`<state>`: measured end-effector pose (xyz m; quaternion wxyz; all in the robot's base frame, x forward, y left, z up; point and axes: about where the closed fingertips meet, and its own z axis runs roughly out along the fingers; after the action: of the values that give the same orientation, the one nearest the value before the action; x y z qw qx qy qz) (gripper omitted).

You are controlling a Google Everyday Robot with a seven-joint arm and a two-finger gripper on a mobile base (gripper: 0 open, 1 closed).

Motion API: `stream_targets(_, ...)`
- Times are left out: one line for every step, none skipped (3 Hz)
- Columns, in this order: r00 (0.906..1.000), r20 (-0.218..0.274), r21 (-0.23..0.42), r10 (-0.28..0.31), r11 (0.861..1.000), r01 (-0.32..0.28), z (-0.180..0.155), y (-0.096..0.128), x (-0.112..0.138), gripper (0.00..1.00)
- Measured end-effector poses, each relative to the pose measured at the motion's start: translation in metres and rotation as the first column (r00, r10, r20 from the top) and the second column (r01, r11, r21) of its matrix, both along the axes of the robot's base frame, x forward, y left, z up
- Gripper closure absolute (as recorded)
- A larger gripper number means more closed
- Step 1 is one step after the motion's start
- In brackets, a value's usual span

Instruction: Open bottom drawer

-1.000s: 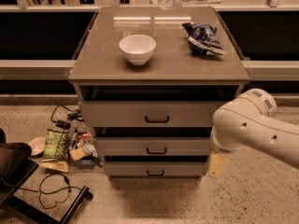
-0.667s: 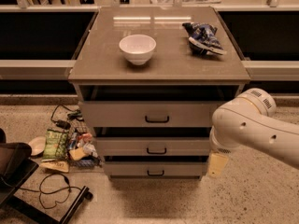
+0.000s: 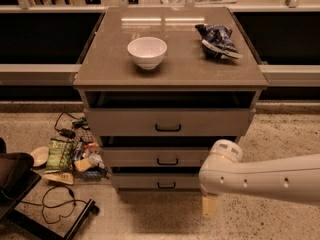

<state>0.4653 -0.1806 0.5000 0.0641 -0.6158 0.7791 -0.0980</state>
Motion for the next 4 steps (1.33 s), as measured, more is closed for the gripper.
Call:
stream_targets(1.0000,-0.003,0.066,-0.008,0.998,0.008,-0.067,0.018,0.002,0.00)
stream_targets(0.9993,0.032,0.100,0.018,0.995,-0.021,-0.112,0.029,0.026,0.00)
stream_targets(0.9960,0.056,0.110,0.070,0.991,-0.075,-0.143,0.041,0.048,0.00)
stream_targets(0.9958,0.054,0.109,0.074,0.991,-0.080,-0.148,0.041,0.047,0.00)
